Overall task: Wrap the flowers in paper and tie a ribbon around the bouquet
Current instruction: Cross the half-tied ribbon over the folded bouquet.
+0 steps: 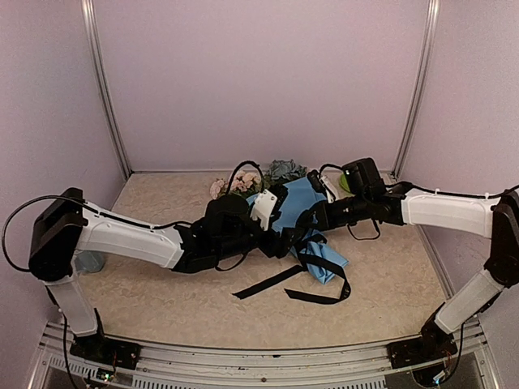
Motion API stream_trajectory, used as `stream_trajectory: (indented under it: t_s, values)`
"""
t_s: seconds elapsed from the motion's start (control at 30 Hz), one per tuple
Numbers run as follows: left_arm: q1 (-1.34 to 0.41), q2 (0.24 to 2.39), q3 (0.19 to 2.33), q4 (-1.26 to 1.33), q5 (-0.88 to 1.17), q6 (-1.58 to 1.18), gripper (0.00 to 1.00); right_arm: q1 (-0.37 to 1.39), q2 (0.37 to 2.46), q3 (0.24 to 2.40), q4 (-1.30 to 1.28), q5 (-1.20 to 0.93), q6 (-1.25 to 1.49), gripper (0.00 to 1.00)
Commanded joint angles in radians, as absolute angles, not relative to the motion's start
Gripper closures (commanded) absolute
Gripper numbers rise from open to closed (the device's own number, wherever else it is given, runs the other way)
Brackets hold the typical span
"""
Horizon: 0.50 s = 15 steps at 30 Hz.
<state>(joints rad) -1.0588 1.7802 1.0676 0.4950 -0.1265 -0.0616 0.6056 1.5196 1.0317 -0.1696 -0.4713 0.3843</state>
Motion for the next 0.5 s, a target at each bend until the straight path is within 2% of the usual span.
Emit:
stream_trajectory:
  t_s: [0.0, 0.27, 0.33, 0.47]
  values:
    - [-1.085, 1.828, 1.007, 0.637, -0.232, -0.109, 0.16, 0.632, 1.47, 1.053, -0.153, -0.389, 0.424, 1.0]
    - [-1.14, 1.96, 1.109, 0.684, -0.339, -0.102, 0.15, 0.678, 1.472, 1.031, -0.085, -0.429, 0.482, 1.0]
    - [-1.142, 1.988, 1.129, 0.687, -0.388, -0.128, 0.21, 0.689, 1.474, 1.044, -0.088, -0.43, 0.478, 1.0]
    - [-1.122, 1.998, 1.129, 0.727, -0.434, -0.193, 0.47, 0.692, 1.461, 1.045, -0.092, -0.417, 0.483, 1.0]
